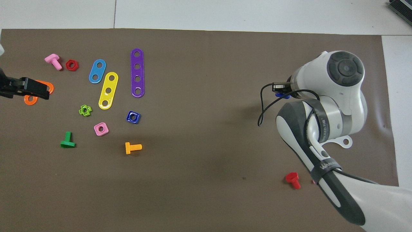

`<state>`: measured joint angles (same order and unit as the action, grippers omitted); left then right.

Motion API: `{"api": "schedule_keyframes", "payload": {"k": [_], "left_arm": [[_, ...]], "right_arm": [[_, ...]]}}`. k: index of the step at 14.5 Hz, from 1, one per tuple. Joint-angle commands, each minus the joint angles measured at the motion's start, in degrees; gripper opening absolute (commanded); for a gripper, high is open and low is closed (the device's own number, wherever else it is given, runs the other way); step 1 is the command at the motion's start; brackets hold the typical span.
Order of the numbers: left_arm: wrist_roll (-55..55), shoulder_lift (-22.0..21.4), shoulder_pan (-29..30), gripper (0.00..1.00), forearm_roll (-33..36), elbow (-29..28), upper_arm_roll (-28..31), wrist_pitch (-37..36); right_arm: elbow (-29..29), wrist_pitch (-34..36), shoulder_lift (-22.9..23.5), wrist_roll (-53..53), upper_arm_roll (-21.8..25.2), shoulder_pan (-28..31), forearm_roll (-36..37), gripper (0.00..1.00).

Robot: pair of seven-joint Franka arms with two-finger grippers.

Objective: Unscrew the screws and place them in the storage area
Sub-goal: 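Carry the blue bolt with the right gripper beside the green triangle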

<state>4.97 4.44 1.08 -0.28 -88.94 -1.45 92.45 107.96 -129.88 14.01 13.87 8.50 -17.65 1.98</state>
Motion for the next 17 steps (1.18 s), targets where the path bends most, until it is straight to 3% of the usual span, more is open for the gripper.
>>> {"api": "schedule_keyframes", "payload": {"k": [1, 5, 16, 17], "left_arm": [[-1.4, -3.8, 1.1, 1.0, 1.7, -5.4, -0.9, 0.5], [-2.0, -3.9, 1.1, 1.0, 4.3, -5.6, -0.5, -0.2], [-6.1, -4.4, 0.0, 1.0, 4.3, -6.9, 1.0, 0.4], [-6.0, -4.4, -0.6, 1.0, 4.3, -6.9, 1.6, 0.5]], "right_arm": [[14.4, -11.1, -4.9, -7.3, -1.2, 6.4, 0.1, 0.0], [19.2, -15.9, -5.1, -8.7, -1.3, 8.7, -0.2, 0.0], [19.3, -19.9, -3.1, -6.2, -1.5, 7.7, -0.7, 0.0], [19.3, -20.1, -2.9, -6.2, -1.5, 7.7, -0.7, 0.16]]}}
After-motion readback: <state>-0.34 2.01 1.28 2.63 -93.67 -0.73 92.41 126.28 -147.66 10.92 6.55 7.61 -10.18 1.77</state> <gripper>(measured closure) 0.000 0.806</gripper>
